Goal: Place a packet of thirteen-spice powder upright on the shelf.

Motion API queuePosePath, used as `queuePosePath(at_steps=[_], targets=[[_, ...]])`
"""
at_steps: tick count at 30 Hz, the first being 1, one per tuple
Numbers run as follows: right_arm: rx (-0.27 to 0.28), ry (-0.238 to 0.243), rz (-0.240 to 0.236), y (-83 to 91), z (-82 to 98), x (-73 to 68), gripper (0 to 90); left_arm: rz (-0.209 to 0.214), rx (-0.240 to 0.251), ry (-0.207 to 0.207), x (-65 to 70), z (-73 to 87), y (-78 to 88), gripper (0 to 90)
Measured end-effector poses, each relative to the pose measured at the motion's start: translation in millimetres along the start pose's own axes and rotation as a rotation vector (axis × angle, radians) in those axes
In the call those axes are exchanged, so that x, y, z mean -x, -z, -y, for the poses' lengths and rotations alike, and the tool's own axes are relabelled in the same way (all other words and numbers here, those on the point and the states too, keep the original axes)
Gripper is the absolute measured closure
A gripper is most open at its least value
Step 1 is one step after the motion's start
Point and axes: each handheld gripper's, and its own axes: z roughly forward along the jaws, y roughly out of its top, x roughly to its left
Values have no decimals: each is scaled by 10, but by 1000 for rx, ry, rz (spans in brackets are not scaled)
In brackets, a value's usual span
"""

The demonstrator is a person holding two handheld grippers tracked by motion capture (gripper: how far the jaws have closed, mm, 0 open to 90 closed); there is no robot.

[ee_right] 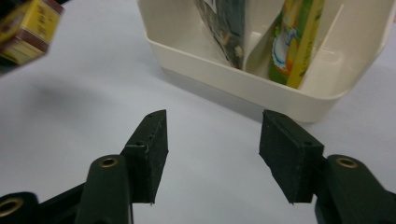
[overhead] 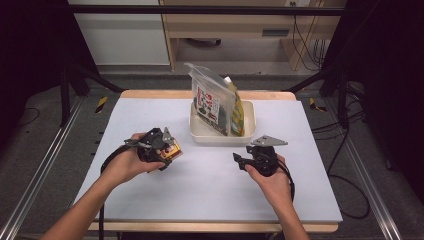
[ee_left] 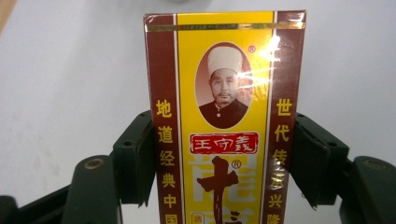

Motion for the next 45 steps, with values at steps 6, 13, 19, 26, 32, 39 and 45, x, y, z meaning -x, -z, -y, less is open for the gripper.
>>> queuePosePath(at_steps=[6, 13, 19, 26, 32, 39, 45], targets=[[14, -32, -55, 29, -86, -74, 459, -5, 36, -51, 99, -138, -35, 321], [31, -34, -89, 43, -154, -103, 455, -19, 71, -86, 187, -239, -42, 320], [58, -37, -118, 80, -200, -124, 488, -32, 107, -110, 242, -295, -13, 320], [69, -61, -177, 76, -253, -181, 521, -59, 129, -147, 296, -332, -6, 320], [69, -78, -228, -8, -303, -255, 508, -85, 170, -184, 368, -378, -10, 321], [49, -71, -248, -105, -377, -338, 475, -92, 188, -217, 439, -437, -28, 320], [48, -94, -262, -148, -446, -316, 461, -107, 209, -245, 438, -533, -10, 320]])
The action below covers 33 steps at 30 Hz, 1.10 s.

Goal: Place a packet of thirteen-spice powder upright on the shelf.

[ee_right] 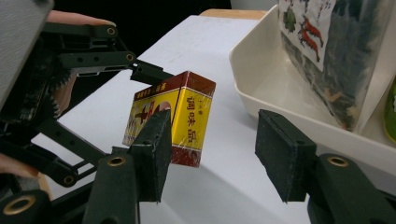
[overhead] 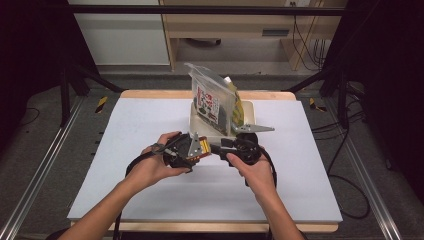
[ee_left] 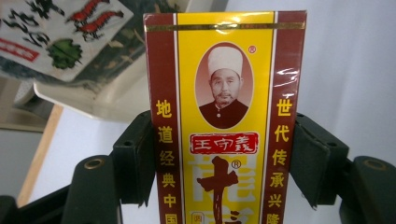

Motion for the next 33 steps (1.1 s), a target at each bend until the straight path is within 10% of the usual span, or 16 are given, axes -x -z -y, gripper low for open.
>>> queuePosePath(at_steps=[33], targets=[[-84, -138, -121, -94, -237, 184, 569, -31, 71, -53, -21, -372, -4, 319]])
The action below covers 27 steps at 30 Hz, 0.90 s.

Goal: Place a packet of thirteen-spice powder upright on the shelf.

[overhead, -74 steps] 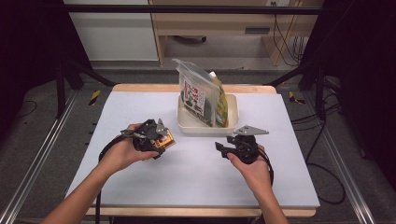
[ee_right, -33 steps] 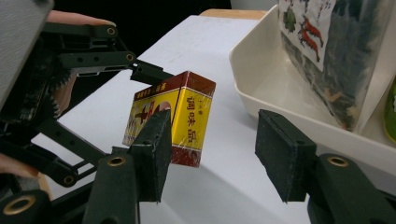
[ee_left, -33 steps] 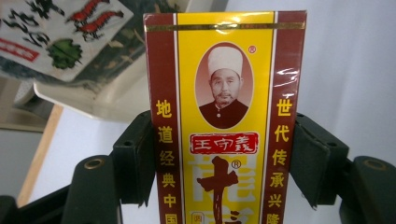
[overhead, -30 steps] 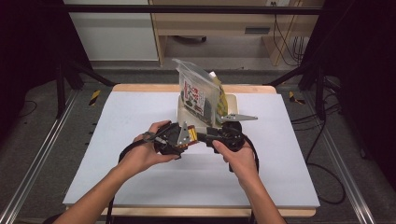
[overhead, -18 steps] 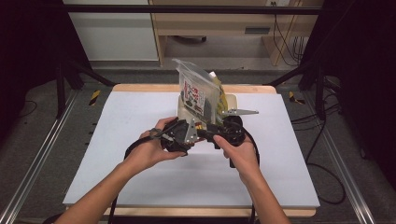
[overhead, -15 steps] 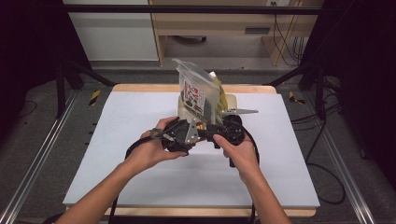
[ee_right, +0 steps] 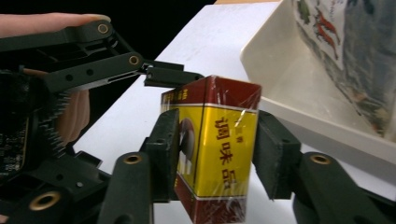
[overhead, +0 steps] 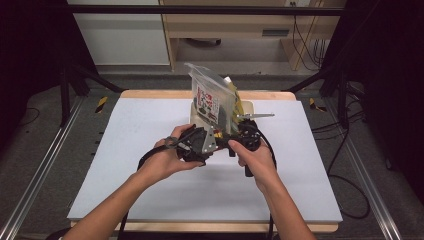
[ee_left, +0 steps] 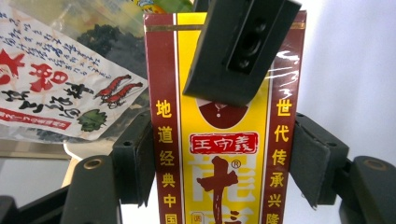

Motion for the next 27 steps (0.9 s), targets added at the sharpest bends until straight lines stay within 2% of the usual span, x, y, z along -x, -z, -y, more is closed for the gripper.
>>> queuePosePath(at_steps=[10, 14, 16, 21, 27], targets=[[-13, -43, -28, 4, -10, 46, 597, -10, 7, -12, 7, -9, -22, 320], [-42, -47, -44, -31, -3, 50, 590, -20, 36, -19, -7, -18, -12, 320], [-42, -45, -41, -46, -4, 42, 599, -18, 24, -16, -13, -13, -16, 320], [-38, -70, -63, -45, -8, 41, 670, -7, 40, 11, -16, 24, -33, 318], [-38, -88, -63, -31, -13, 43, 683, 5, 57, 29, -16, 30, -39, 315]])
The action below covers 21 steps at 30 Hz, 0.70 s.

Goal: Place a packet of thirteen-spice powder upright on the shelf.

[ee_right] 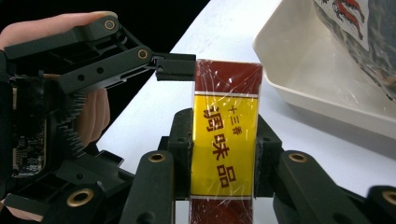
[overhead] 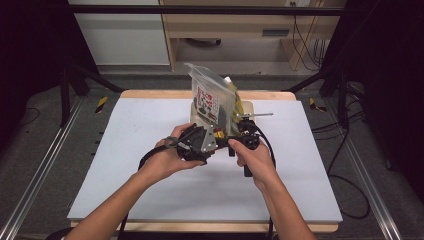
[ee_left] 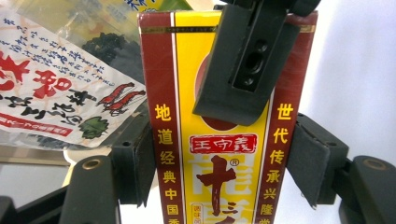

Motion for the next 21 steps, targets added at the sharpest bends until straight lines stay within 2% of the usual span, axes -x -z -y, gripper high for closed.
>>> queuePosePath(at_steps=[2, 3, 5, 8, 10, 14, 21], targets=[[2, 13, 26, 15, 0, -10, 685, 25, -1, 21, -18, 2, 5, 288], [4, 26, 55, 30, 1, -15, 685, 22, -2, 36, -20, 9, 10, 249], [13, 33, 78, 81, 1, 4, 685, 28, -2, 67, -38, 34, 18, 185], [17, 53, 129, 180, 9, 32, 685, 38, -11, 104, -72, 103, 14, 139], [22, 61, 157, 254, 17, 52, 684, 29, -23, 117, -91, 158, 5, 129], [24, 66, 203, 416, 30, 95, 684, 48, -46, 162, -129, 268, -8, 107], [20, 68, 273, 692, 69, 180, 684, 44, -82, 199, -158, 436, -16, 104]])
